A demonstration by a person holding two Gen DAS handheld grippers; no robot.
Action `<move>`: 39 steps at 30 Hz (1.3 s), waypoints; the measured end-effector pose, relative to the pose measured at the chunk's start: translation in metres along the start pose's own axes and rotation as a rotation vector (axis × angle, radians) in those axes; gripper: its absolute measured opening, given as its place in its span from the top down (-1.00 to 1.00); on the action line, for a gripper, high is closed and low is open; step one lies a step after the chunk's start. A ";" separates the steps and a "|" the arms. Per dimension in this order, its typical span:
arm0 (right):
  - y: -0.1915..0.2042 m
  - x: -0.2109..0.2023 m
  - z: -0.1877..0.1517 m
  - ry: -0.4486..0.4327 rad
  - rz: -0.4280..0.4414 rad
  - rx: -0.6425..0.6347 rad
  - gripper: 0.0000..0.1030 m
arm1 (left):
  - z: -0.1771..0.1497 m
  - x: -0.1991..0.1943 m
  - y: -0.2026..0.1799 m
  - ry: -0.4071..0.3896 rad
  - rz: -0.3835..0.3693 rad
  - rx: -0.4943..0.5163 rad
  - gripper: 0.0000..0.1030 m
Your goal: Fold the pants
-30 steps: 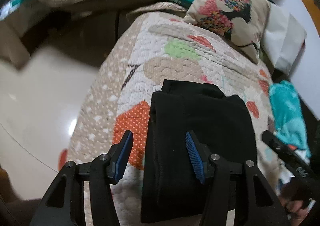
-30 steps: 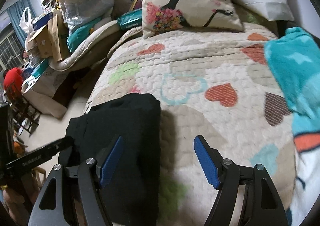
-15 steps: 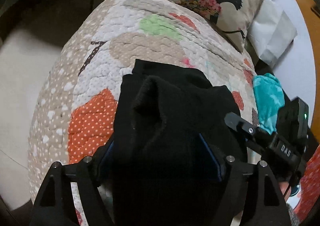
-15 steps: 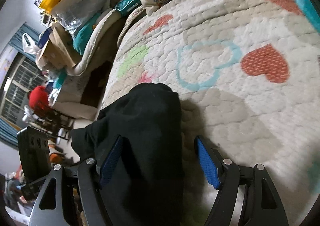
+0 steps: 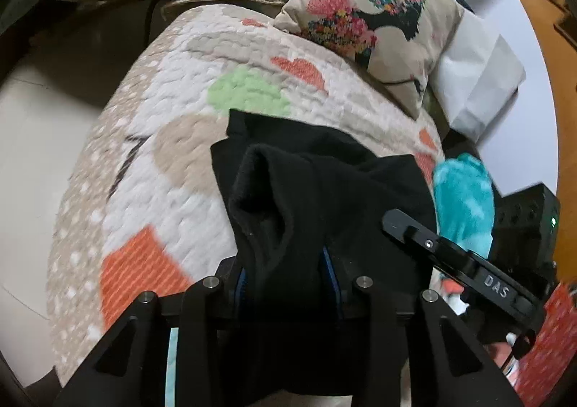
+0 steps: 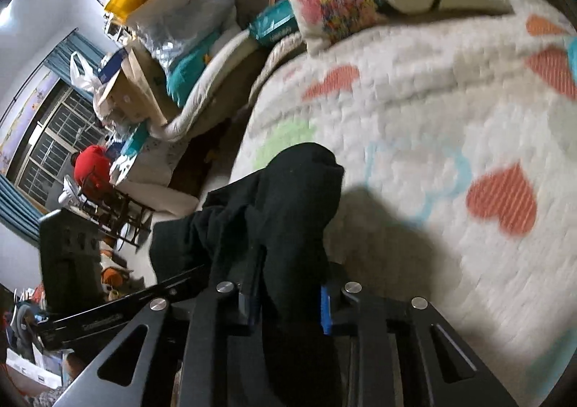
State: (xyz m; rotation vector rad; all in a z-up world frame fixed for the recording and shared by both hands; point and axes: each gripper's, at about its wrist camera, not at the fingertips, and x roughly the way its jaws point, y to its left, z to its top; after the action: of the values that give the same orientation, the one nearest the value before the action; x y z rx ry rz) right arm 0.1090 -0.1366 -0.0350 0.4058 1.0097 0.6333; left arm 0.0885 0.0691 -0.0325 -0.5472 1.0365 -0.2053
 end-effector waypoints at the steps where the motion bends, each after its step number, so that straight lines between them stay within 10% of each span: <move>1: -0.002 -0.001 0.007 -0.006 -0.007 0.002 0.48 | 0.005 0.005 -0.002 0.001 -0.007 -0.005 0.34; 11: -0.041 0.022 0.043 0.013 -0.155 -0.006 0.47 | 0.035 0.060 -0.011 0.033 0.050 0.055 0.14; 17: -0.067 0.028 0.036 -0.014 -0.224 0.077 -0.19 | 0.037 0.067 -0.001 0.065 0.008 0.007 -0.04; 23: -0.063 -0.015 0.029 -0.062 -0.261 0.098 -0.20 | 0.037 0.045 0.023 0.052 -0.092 -0.112 -0.07; 39: -0.006 -0.085 -0.103 -0.049 -0.313 0.058 -0.31 | -0.082 -0.050 0.010 -0.167 0.248 0.075 -0.10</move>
State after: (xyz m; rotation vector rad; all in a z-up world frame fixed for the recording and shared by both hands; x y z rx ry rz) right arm -0.0117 -0.1943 -0.0333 0.3037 1.0205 0.3124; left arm -0.0082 0.0704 -0.0317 -0.3571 0.9206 0.0204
